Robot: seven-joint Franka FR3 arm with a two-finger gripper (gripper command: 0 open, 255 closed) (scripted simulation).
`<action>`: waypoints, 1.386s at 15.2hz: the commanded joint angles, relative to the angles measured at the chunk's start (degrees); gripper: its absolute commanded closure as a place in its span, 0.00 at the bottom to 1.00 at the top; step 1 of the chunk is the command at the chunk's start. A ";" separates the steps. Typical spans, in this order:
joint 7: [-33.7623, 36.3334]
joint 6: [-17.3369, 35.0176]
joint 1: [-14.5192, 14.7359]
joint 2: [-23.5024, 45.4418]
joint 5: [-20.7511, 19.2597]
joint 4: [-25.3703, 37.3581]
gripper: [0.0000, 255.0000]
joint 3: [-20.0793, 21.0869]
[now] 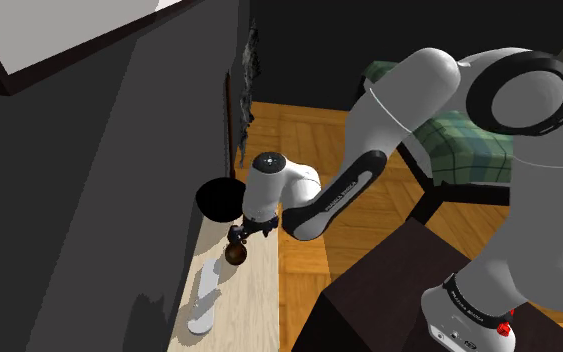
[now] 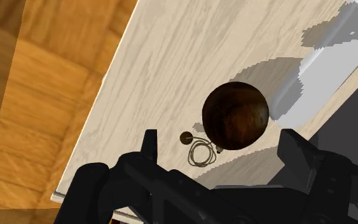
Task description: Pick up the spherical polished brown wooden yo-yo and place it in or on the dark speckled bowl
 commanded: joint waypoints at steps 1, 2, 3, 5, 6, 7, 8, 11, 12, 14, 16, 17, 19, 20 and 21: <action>1.89 -0.14 2.16 4.10 -1.36 4.44 0.00 -1.67; 2.80 -0.19 3.29 6.29 -1.91 6.79 0.00 -2.46; 3.60 -0.29 4.36 8.48 -2.33 9.20 0.00 -3.18; 4.33 -0.46 5.50 10.90 -2.64 11.96 0.00 -3.93; 4.49 -0.11 5.71 11.65 -2.87 12.38 0.00 -4.24; 4.64 0.23 5.91 12.40 -3.09 12.82 0.00 -4.54; 4.79 0.56 6.11 13.15 -3.30 13.28 0.00 -4.83; 5.19 1.52 6.69 15.44 -3.88 14.71 0.00 -5.68; 5.37 2.00 6.98 16.66 -4.16 15.50 0.00 -6.10; 5.37 2.00 6.98 16.66 -4.16 15.50 0.00 -6.11; 5.37 2.00 6.98 16.66 -4.15 15.50 0.00 -6.10; 5.37 2.00 6.98 16.66 -4.15 15.50 0.00 -6.10; 5.37 2.00 6.98 16.66 -4.15 15.50 0.00 -6.10; 5.36 1.99 6.98 16.65 -4.15 15.50 0.00 -6.10; 5.36 1.99 6.98 16.65 -4.15 15.50 1.00 -6.10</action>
